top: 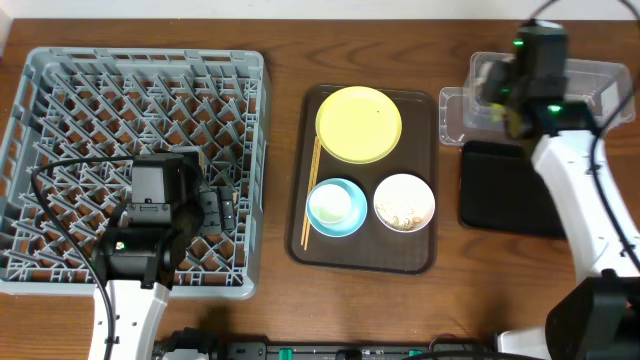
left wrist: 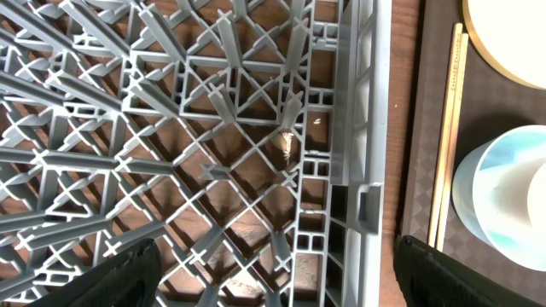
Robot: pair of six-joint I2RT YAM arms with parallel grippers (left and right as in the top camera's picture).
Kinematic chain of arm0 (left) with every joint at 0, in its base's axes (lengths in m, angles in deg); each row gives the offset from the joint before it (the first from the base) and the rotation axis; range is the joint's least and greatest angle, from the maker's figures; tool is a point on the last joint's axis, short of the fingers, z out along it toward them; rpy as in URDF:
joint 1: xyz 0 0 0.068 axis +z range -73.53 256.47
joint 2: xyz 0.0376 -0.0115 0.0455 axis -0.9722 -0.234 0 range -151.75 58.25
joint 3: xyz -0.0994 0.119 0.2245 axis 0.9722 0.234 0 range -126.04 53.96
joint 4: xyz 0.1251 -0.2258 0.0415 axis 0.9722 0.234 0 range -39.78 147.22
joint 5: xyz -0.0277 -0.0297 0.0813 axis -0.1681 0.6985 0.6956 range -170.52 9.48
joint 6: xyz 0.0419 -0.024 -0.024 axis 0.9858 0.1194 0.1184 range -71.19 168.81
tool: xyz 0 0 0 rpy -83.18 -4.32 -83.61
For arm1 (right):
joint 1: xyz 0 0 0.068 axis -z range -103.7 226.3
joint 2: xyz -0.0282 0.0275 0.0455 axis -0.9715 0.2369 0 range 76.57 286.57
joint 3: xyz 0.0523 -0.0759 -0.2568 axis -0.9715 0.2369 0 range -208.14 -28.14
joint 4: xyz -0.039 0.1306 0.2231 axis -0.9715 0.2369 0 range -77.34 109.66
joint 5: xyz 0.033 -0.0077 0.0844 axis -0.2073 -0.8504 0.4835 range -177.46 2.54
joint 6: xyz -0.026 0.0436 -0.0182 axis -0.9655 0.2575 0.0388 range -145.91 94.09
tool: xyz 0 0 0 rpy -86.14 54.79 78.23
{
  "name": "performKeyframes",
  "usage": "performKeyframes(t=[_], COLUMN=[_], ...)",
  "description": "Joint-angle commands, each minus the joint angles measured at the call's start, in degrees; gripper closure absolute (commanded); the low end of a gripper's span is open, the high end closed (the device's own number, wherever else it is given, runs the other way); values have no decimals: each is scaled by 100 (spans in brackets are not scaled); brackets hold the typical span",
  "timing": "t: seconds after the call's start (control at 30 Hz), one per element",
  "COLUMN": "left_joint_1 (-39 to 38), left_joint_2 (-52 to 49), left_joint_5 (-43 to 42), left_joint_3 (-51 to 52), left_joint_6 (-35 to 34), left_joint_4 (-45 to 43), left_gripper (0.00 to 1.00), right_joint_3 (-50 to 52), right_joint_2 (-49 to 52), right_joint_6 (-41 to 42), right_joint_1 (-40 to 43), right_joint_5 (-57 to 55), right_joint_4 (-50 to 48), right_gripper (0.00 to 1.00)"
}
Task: Sort waste into correct bins and load items into the dishwasher
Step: 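Move the tissue with the right gripper and release it into the clear bin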
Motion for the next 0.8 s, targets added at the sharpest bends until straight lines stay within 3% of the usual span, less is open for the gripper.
performKeyframes(t=[0.0,0.07,0.1,0.17,0.23,0.33,0.5,0.6,0.77], left_joint_1=[2,2,2,2,2,2,2,2,2], left_joint_2=[9,9,9,9,9,9,9,9,9], left_joint_5=[-13,-13,-13,-13,-13,-13,-15,-13,-13], left_joint_3=[-133,-133,-131,-133,-133,-133,-133,-133,-133], left_joint_6=[-50,-50,-50,-50,-52,-50,-52,-50,-50], left_joint_4=[13,13,11,11,13,13,15,15,13], left_gripper=[11,11,11,11,11,11,11,11,11], right_joint_3=[-15,-15,-15,-15,-15,-15,-17,-17,-15], right_joint_2=[4,4,4,4,4,-11,-166,-284,-387], right_joint_6=[33,26,26,24,-20,-26,-295,-557,-1049], right_joint_1=[369,546,608,682,706,693,553,326,-341], right_joint_5=[-114,68,201,450,579,756,2371,3075,3263], right_joint_4=[116,175,201,232,236,236,382,824,2297], right_gripper=[94,60,34,11,3,7,32,36,37])
